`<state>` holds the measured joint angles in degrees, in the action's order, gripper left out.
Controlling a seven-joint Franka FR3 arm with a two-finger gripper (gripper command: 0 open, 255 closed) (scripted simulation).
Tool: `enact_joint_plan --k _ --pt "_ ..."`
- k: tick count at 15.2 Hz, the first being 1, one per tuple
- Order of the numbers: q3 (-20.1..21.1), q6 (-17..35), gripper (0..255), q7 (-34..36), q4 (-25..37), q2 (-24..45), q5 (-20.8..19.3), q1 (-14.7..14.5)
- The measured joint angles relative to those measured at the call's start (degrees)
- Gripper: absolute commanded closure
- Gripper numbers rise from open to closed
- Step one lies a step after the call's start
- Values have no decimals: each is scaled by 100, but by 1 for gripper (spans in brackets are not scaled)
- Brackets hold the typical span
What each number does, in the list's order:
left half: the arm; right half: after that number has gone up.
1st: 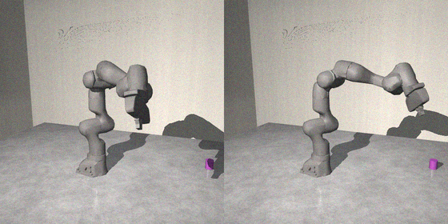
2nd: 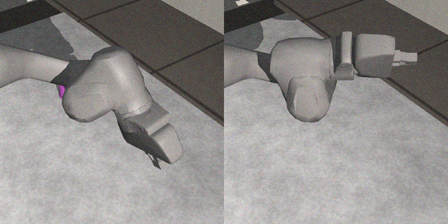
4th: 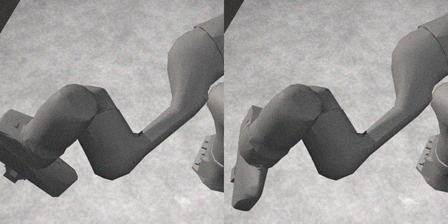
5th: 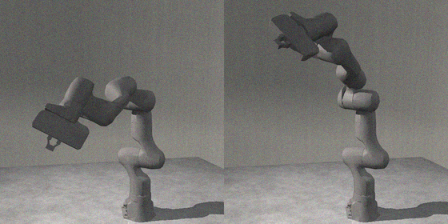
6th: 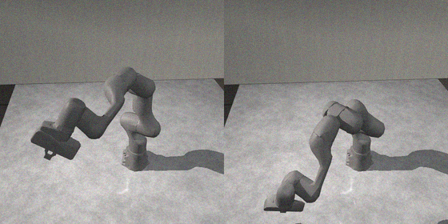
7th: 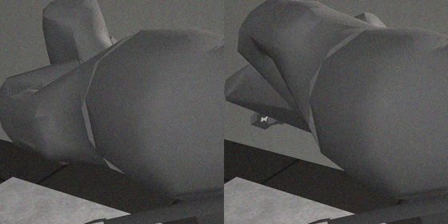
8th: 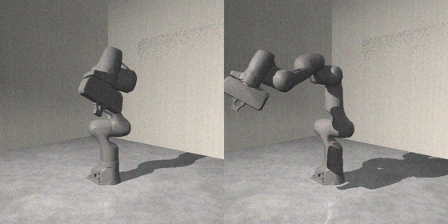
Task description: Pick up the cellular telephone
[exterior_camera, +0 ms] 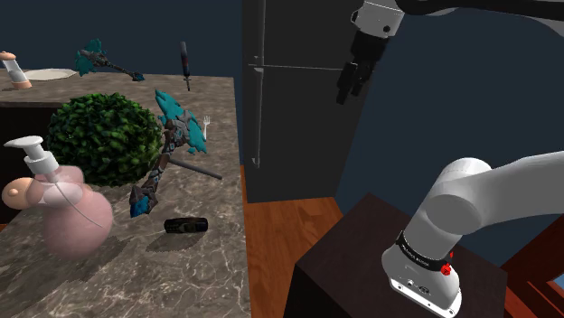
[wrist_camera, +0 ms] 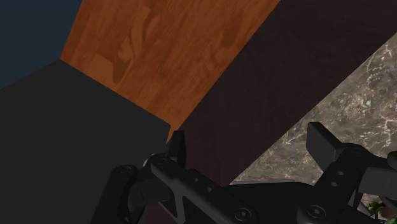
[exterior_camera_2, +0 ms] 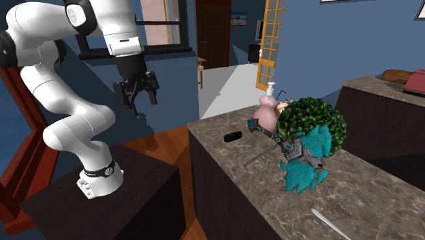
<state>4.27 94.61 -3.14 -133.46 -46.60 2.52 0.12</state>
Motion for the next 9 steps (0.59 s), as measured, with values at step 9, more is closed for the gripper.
enact_joint_plan --k 9 --pt "459 874 0 -80 20 994 193 -341"
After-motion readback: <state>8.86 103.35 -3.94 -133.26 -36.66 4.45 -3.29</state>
